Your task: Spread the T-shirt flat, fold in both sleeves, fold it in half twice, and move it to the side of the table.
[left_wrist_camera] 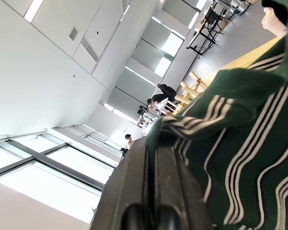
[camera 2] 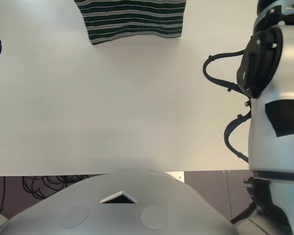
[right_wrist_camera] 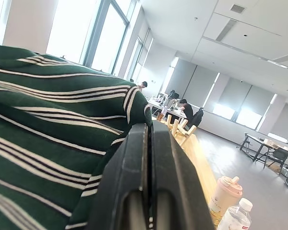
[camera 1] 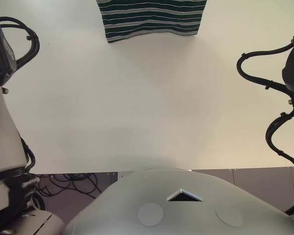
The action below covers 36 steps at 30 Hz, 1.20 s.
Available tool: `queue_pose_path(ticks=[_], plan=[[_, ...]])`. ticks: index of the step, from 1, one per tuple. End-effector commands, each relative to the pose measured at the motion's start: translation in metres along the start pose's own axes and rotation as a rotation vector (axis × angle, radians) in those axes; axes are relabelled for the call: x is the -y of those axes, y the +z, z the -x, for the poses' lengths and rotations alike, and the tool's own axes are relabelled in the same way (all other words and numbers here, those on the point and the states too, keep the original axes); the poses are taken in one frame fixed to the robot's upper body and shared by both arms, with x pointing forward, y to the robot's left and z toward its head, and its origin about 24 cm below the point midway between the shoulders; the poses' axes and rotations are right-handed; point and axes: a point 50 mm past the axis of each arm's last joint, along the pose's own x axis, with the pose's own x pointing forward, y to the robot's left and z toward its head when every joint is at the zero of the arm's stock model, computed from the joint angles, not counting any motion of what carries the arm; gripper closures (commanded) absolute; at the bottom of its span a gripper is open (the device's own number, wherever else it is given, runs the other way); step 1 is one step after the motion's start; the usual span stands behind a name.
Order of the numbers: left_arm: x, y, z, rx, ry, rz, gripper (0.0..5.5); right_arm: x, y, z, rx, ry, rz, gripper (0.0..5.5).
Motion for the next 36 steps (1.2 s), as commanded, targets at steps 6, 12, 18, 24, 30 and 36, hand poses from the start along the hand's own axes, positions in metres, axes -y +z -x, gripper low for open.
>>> queue_pose_path(ticks=[6,12,18,24,30,36], plan=[[0.004,-0.009,0.021,0.166,-0.204,0.045,5.50,-0.001,-0.003,0.014,0.132,0.229,-0.084,5.48],[0.039,-0.020,0.064,0.460,-0.604,0.204,5.50,0.006,-0.020,0.052,0.273,0.507,-0.310,5.48],[0.058,0.002,0.157,0.686,-0.914,0.408,5.50,-0.008,-0.034,0.130,0.300,0.844,-0.483,5.48],[0.166,-0.011,0.239,0.425,-1.250,0.510,5.50,-0.045,-0.079,0.225,-0.032,1.124,-0.570,5.48],[0.242,-0.031,0.289,0.165,-1.456,0.575,5.50,-0.083,-0.129,0.313,-0.448,1.301,-0.564,5.48],[0.260,-0.040,0.298,0.082,-1.460,0.524,5.50,-0.083,-0.136,0.344,-0.533,1.273,-0.596,5.48]])
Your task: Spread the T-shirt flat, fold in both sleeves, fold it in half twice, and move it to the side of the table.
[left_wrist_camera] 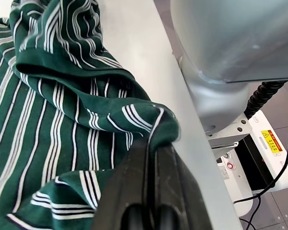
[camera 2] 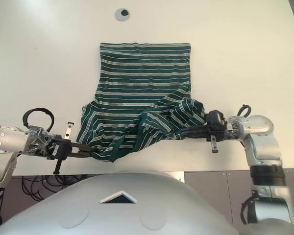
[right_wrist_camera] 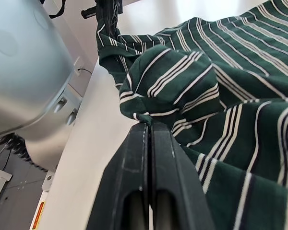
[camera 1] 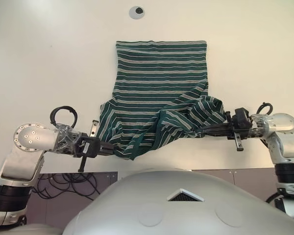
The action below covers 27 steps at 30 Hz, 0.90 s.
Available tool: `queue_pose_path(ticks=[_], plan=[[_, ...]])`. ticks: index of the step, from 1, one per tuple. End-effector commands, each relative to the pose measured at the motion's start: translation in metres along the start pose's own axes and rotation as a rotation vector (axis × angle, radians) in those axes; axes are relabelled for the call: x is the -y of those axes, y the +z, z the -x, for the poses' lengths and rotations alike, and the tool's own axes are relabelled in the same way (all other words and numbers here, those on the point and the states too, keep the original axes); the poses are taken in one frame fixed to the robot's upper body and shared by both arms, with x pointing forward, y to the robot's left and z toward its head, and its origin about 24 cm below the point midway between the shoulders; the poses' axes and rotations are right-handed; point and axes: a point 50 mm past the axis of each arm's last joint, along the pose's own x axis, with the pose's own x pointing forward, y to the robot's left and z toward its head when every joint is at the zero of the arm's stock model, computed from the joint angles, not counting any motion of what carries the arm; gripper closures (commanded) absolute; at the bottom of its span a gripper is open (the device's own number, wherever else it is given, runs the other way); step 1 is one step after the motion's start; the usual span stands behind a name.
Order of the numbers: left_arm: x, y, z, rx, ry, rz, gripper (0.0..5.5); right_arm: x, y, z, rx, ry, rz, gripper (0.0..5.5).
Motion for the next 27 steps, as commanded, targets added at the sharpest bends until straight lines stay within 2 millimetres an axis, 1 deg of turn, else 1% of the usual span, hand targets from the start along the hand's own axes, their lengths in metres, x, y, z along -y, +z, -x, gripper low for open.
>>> queue_pose_path(ticks=[1,3,5,7,10,14,17,19,21,22,23,27], plan=[[-0.004,-0.006,-0.004,-0.075,0.037,-0.045,5.50,-0.008,-0.013,0.010,-0.022,-0.057,-0.005,5.48],[-0.006,-0.018,-0.005,-0.176,0.035,-0.082,5.50,-0.011,-0.025,0.021,-0.046,-0.115,-0.015,5.48],[-0.004,-0.035,-0.002,-0.278,0.000,-0.082,5.50,-0.014,-0.042,0.038,-0.125,-0.188,-0.032,5.48],[-0.001,-0.044,0.002,-0.331,-0.027,-0.073,5.50,-0.017,-0.055,0.050,-0.186,-0.220,-0.045,5.48],[0.002,-0.057,0.006,-0.399,-0.044,-0.070,5.50,-0.016,-0.064,0.060,-0.266,-0.227,-0.037,5.48],[0.000,-0.065,0.008,-0.450,-0.037,-0.088,5.50,-0.014,-0.065,0.064,-0.269,-0.231,-0.024,5.48],[-0.001,-0.057,0.005,-0.400,-0.021,-0.094,5.50,-0.017,-0.057,0.064,-0.204,-0.244,-0.069,5.48],[-0.006,-0.047,0.002,-0.325,0.037,-0.060,5.50,-0.021,-0.047,0.060,-0.146,-0.260,-0.142,5.48],[-0.012,-0.030,0.000,-0.213,0.073,-0.009,5.50,-0.027,-0.031,0.054,-0.081,-0.242,-0.175,5.48],[-0.013,-0.022,0.000,-0.178,0.078,0.000,5.24,-0.032,-0.024,0.052,-0.063,-0.218,-0.176,5.27],[-0.014,-0.017,0.001,-0.161,0.079,0.008,5.19,-0.035,-0.019,0.050,-0.053,-0.200,-0.179,5.20],[-0.013,-0.008,0.007,-0.164,0.046,0.018,4.49,-0.041,-0.004,0.054,-0.078,-0.180,-0.154,4.43]])
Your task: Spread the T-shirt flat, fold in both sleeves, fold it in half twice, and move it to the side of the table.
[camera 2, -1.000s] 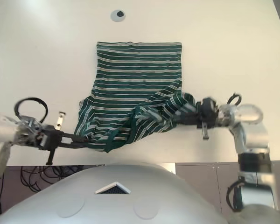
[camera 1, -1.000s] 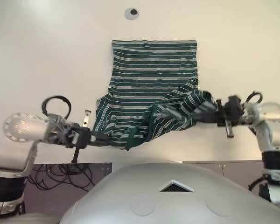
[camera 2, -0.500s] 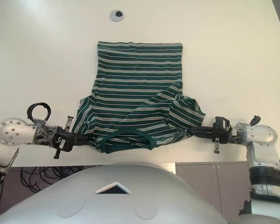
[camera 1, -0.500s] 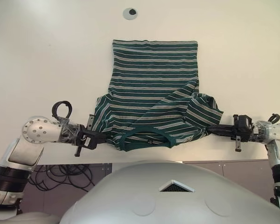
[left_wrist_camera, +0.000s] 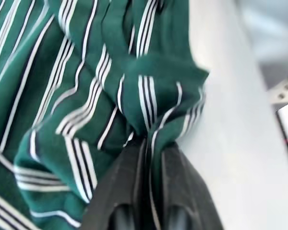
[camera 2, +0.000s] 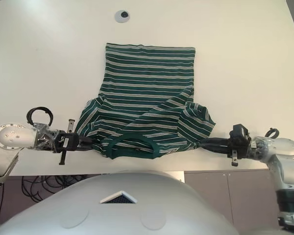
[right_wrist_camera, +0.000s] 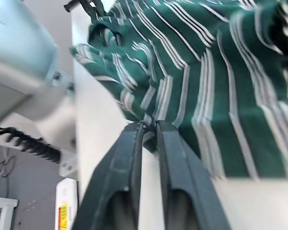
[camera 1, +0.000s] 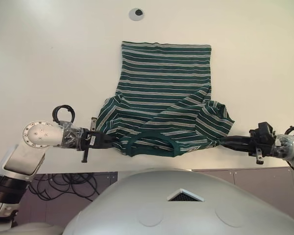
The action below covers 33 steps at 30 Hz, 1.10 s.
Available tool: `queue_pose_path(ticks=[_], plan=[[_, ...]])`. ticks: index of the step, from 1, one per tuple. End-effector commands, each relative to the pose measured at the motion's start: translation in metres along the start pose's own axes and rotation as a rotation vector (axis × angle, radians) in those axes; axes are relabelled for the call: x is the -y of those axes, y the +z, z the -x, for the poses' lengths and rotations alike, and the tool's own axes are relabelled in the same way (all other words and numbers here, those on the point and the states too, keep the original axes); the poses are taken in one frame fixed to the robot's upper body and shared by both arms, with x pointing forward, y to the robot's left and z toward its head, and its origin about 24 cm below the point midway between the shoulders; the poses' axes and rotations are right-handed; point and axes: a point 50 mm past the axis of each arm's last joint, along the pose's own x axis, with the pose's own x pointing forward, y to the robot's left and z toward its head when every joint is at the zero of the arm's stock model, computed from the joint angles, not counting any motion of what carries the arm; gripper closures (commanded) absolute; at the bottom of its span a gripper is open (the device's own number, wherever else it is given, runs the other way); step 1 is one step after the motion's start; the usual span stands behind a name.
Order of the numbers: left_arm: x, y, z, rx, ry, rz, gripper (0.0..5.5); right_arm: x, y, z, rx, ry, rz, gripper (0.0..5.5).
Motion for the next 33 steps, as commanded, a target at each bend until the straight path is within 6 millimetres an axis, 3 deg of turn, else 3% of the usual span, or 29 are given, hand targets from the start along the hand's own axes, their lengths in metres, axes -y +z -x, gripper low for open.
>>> queue_pose_path(ticks=[1,3,6,8,10,13,17,21,25,29,33], plan=[[0.002,0.008,0.012,-0.037,-0.047,-0.015,4.39,-0.002,0.019,0.015,-0.062,-0.012,0.058,4.31],[0.005,0.009,0.015,-0.065,-0.088,-0.029,4.06,-0.001,0.023,0.023,-0.078,-0.025,0.074,3.95],[0.010,0.016,0.017,-0.037,-0.152,-0.017,4.03,0.003,0.028,0.031,-0.066,-0.047,0.100,3.54],[0.012,0.024,0.019,0.013,-0.184,-0.022,4.03,0.002,0.035,0.031,-0.014,-0.039,0.125,3.19],[0.007,0.036,0.021,0.090,-0.172,-0.058,4.03,0.002,0.045,0.025,0.057,-0.023,0.179,3.19],[-0.027,0.058,0.024,0.280,0.054,-0.140,4.03,0.016,0.058,0.000,0.123,-0.090,0.384,3.19],[-0.085,0.058,0.010,0.308,0.349,-0.235,4.03,0.026,0.059,-0.040,0.105,-0.127,0.541,3.19],[-0.129,0.051,-0.009,0.285,0.482,-0.267,4.03,0.036,0.055,-0.061,0.053,-0.129,0.596,3.19],[-0.163,0.027,-0.025,0.126,0.553,-0.263,4.03,0.039,0.049,-0.062,-0.016,-0.115,0.617,3.19],[-0.170,-0.010,-0.043,-0.095,0.538,-0.276,4.03,0.042,0.032,-0.058,-0.165,-0.097,0.626,3.19],[-0.169,-0.025,-0.056,-0.165,0.522,-0.270,4.03,0.046,0.008,-0.048,-0.350,-0.090,0.670,3.19]])
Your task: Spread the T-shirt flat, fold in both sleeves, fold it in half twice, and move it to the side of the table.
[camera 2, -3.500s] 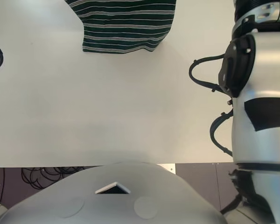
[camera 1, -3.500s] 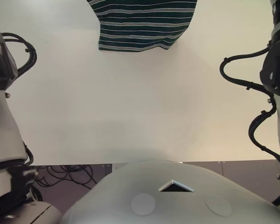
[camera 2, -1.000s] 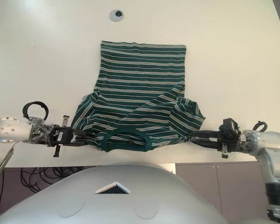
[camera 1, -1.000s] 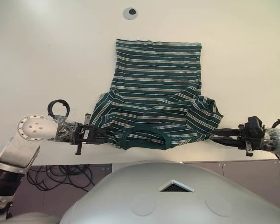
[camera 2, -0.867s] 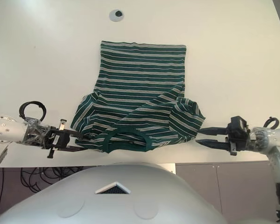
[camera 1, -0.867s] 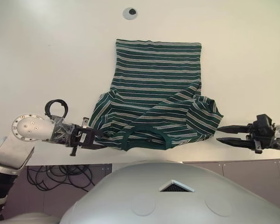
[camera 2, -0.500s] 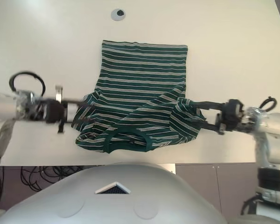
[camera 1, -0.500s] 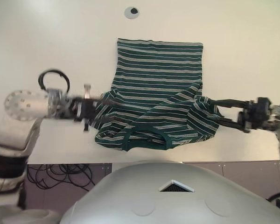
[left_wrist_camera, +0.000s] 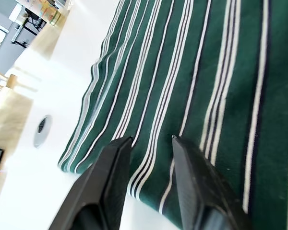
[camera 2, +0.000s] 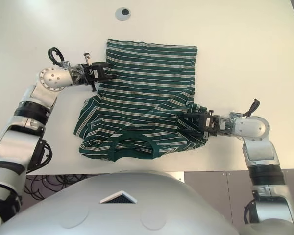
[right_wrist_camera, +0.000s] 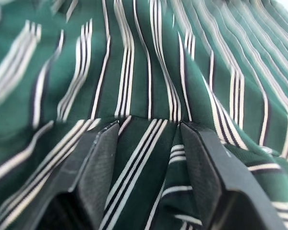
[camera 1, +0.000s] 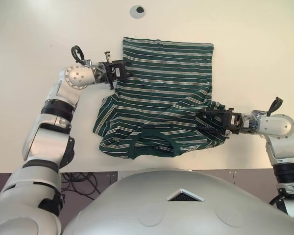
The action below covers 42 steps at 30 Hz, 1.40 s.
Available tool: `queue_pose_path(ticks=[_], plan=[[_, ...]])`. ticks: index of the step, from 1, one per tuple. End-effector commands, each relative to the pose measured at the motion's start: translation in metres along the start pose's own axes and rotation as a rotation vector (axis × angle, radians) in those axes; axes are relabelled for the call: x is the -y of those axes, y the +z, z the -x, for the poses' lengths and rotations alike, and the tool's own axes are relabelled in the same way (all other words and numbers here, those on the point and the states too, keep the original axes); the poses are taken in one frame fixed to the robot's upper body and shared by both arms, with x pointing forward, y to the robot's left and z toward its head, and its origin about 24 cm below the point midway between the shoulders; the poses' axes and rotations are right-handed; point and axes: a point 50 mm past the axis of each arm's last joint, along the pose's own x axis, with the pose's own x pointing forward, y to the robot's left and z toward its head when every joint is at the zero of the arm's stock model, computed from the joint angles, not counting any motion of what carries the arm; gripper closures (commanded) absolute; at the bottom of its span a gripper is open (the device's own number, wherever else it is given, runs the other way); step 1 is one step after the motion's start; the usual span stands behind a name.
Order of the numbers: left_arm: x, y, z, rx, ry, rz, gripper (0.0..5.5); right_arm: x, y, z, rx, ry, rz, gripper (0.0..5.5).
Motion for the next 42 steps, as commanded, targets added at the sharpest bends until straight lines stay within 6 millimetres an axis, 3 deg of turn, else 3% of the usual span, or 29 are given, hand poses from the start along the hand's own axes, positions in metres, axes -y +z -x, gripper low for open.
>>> queue_pose_path(ticks=[1,6,12,16,20,26,28,33,37,42], plan=[[0.026,-0.022,-0.007,-0.119,-0.089,0.032,4.03,-0.009,-0.023,0.010,-0.172,0.058,0.011,3.19],[0.026,-0.041,-0.002,-0.260,-0.043,0.068,4.03,-0.005,-0.031,0.028,-0.224,0.014,0.012,3.19],[0.015,-0.041,-0.001,-0.283,0.034,0.072,4.03,0.014,-0.022,0.032,-0.137,-0.130,0.085,3.19],[-0.004,-0.022,-0.004,-0.102,0.145,0.131,4.03,0.035,0.006,0.025,0.116,-0.308,0.145,3.19],[-0.023,-0.003,0.003,0.126,0.239,0.196,4.03,0.036,0.018,0.023,0.218,-0.314,0.135,3.19],[-0.045,0.031,0.043,0.443,0.305,0.109,4.03,0.028,0.028,0.021,0.285,-0.256,0.089,3.19],[-0.033,0.037,0.058,0.476,0.234,0.093,4.03,0.021,0.026,0.015,0.266,-0.200,0.070,3.19],[0.026,0.037,0.077,0.416,-0.004,0.103,4.03,0.008,0.002,-0.002,0.063,-0.089,0.123,3.19],[0.032,0.040,0.079,0.408,0.001,0.125,4.03,0.001,-0.003,-0.007,0.013,-0.012,0.094,3.19],[0.030,0.034,0.076,0.387,0.025,0.159,4.03,-0.016,-0.002,0.012,-0.061,0.157,0.011,3.19]])
